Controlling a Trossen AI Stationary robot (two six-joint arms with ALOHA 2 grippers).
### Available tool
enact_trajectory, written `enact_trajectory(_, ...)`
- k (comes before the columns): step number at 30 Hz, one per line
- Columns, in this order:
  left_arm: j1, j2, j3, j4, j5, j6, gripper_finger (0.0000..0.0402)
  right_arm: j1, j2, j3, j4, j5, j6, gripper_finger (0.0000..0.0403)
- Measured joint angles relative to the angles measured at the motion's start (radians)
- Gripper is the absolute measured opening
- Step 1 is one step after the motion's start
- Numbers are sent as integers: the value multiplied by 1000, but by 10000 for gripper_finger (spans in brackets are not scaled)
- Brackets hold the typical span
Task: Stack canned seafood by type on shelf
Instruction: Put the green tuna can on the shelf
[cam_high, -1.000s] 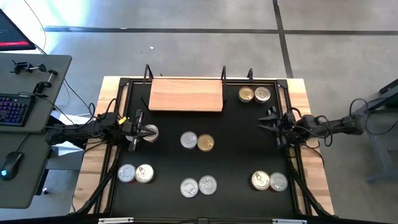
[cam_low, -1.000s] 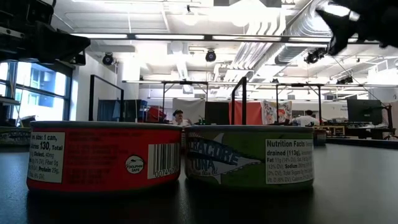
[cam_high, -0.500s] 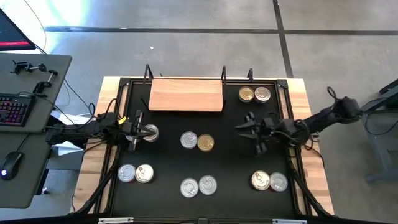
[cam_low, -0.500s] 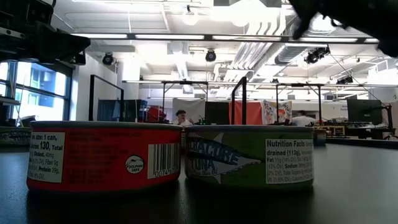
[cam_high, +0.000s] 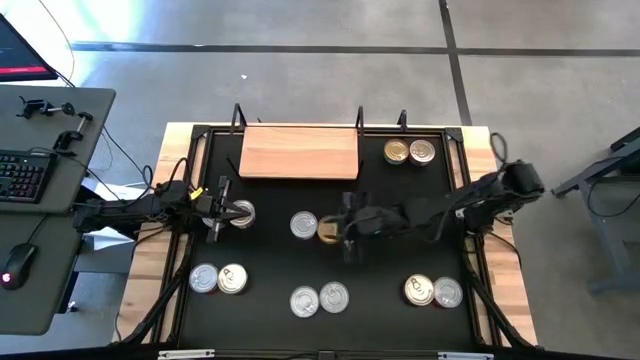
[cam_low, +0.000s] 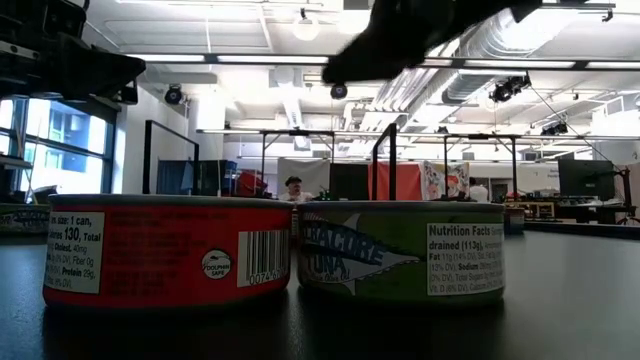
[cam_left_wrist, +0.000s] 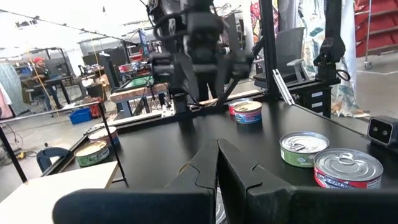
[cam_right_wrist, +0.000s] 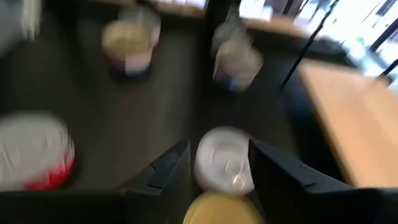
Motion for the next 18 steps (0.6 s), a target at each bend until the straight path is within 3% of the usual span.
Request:
enact_trajectory(4, 0, 0, 0, 0, 0, -42, 0, 17, 120, 65, -131, 0, -3, 171)
enact_trajectory(8, 0, 0, 0, 0, 0, -77, 0, 23, 212, 62, -104, 21, -2, 166)
enact_trajectory(12, 0, 0, 0, 0, 0, -78, 0, 22, 283, 57, -100, 33, 0, 151)
enact_trajectory(18, 0, 0, 0, 2, 0, -78, 0, 23, 333, 60, -91, 148, -2, 109)
